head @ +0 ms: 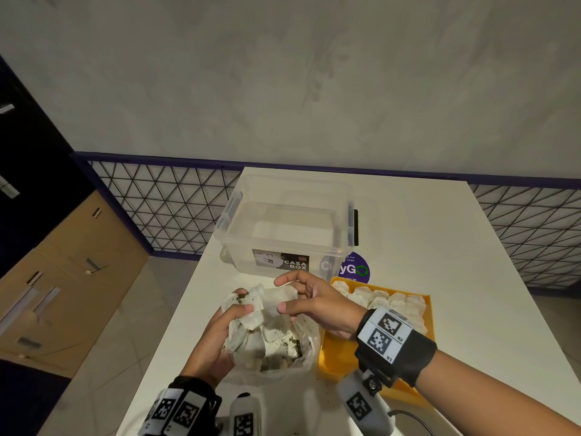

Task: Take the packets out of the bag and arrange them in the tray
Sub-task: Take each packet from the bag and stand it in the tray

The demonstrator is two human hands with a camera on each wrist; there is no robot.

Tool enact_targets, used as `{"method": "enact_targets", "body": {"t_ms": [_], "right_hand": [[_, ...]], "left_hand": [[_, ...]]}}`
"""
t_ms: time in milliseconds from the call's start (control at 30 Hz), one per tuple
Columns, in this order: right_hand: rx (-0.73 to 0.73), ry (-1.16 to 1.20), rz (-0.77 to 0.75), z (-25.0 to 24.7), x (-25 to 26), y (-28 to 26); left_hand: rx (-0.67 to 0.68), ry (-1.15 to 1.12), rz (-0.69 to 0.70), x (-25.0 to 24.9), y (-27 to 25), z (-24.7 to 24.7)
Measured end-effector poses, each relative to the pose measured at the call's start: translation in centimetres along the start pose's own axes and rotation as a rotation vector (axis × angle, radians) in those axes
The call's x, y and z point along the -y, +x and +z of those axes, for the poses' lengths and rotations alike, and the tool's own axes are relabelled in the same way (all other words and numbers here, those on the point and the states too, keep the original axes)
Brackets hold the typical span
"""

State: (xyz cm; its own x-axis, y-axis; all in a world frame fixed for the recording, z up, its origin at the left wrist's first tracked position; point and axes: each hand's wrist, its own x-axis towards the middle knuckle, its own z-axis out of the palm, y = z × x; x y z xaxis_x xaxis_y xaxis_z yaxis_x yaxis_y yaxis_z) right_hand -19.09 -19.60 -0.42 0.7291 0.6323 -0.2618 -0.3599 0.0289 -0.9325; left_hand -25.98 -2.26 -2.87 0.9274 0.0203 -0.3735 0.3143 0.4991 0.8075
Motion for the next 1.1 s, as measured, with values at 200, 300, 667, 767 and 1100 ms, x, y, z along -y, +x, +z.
{"method": "enact_targets", "body": {"t_ms": [200, 300, 667, 767, 1100], "right_hand": [[0.01, -0.091, 0.029, 0.0, 1.1, 0.1], [0.016, -0.248, -0.003, -0.1, 1.8, -0.3], [-0.097, -0.676, -0.086, 0.3, 0.9, -1.0], [-0.118, -0.716, -0.099, 0.3, 1.1, -1.2], [-0.091, -0.861, -0.079, -0.5, 2.8, -1.7]], "left_hand": [[-0.011, -0.028, -0.013, 0.0, 0.0, -0.1], [-0.018, -0.014, 0.001, 0.1, -0.1, -0.6], [-0.007, 0.051, -0.009, 0.5, 0.0, -2.1], [0.016, 0.078, 0.0, 0.5, 0.0, -2.0], [0.025, 0.118, -0.027, 1.1, 0.7, -2.8]]}}
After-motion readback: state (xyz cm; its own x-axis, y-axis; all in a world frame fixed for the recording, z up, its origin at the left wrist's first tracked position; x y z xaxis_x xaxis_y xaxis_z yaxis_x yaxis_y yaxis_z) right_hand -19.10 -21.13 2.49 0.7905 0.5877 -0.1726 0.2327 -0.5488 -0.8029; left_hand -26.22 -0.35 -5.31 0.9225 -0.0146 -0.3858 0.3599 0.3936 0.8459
